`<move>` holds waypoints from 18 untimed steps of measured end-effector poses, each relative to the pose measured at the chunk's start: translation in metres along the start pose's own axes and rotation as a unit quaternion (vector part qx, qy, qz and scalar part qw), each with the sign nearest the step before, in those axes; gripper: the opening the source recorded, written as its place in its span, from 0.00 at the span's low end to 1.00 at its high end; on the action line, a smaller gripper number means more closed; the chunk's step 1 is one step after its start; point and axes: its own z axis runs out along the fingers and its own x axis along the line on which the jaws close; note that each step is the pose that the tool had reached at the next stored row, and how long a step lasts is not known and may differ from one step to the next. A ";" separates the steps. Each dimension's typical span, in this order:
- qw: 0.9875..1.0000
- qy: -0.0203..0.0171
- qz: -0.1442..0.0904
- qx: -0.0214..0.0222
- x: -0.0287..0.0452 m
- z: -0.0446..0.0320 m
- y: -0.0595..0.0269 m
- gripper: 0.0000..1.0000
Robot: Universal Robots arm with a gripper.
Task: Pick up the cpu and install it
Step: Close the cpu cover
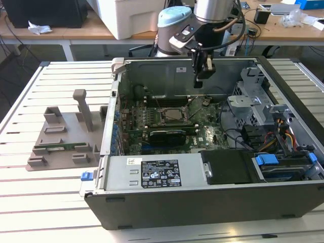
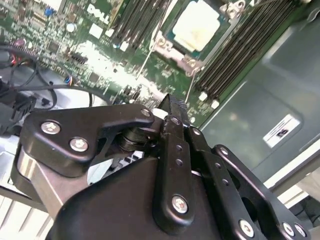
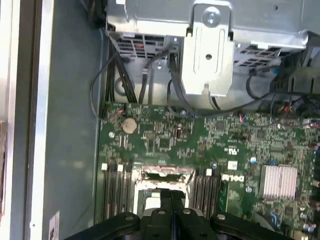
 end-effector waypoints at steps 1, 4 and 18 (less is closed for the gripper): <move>1.000 0.000 0.000 0.001 -0.0007 -0.0002 0.0102 0.11; 1.000 0.000 0.000 0.001 -0.0013 0.0002 0.0187 0.11; 1.000 0.000 0.000 0.004 -0.0012 0.0367 0.0323 0.11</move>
